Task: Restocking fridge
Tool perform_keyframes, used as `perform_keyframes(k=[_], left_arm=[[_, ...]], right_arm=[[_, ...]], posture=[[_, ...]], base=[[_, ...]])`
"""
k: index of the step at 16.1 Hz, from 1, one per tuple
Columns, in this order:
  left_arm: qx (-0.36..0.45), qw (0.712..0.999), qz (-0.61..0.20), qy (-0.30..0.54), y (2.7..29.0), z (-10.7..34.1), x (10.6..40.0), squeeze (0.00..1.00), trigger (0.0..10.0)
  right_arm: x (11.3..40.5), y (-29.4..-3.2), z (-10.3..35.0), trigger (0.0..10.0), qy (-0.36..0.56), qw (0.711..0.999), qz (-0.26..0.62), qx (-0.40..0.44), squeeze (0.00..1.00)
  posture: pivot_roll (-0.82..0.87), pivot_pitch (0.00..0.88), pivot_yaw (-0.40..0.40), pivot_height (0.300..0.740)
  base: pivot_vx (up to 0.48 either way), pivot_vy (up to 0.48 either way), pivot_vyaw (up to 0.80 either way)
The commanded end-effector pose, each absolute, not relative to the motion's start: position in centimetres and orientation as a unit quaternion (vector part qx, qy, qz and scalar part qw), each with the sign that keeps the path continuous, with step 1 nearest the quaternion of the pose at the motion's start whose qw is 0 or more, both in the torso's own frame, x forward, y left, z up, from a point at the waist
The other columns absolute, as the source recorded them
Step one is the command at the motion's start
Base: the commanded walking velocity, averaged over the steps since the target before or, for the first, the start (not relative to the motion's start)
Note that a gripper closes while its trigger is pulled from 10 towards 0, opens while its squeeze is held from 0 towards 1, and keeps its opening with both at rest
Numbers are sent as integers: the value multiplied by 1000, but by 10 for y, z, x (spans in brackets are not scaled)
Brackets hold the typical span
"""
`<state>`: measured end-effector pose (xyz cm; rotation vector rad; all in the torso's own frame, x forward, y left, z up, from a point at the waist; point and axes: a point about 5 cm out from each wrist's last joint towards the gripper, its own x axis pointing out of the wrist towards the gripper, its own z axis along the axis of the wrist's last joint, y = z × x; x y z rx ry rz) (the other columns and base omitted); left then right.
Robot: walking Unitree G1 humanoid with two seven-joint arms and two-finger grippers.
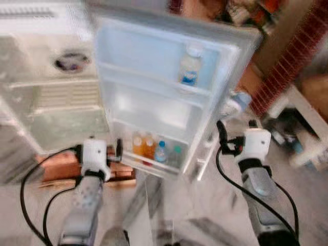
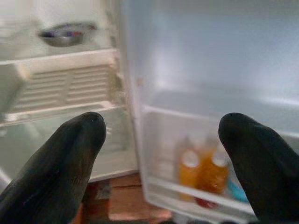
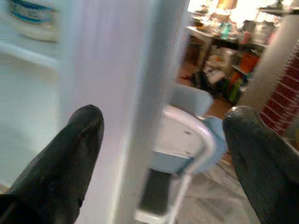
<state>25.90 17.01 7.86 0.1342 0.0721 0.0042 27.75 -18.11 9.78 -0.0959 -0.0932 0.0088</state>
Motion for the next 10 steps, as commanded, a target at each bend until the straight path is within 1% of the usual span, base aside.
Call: perform_keyframes(k=[1,5,10], left_arm=[[71,996,11,48,176,73,255,0,10000],[73,996,12,49,176,73,255,0,10000],[78,996,13,50,177,73,254,0,10000]], right_arm=[[280,-176,103,10000,-56,997,21,-47,0],[282,-173,105,10000,-63,996,42,-41,0],[284,-169,106,10000,-64,995,65,-36,0]], posture=[[156,70,-93,740],[155,72,-93,740],[159,78,-92,740]], base=[[0,-450,800],[0,-428,800],[0,-420,530]])
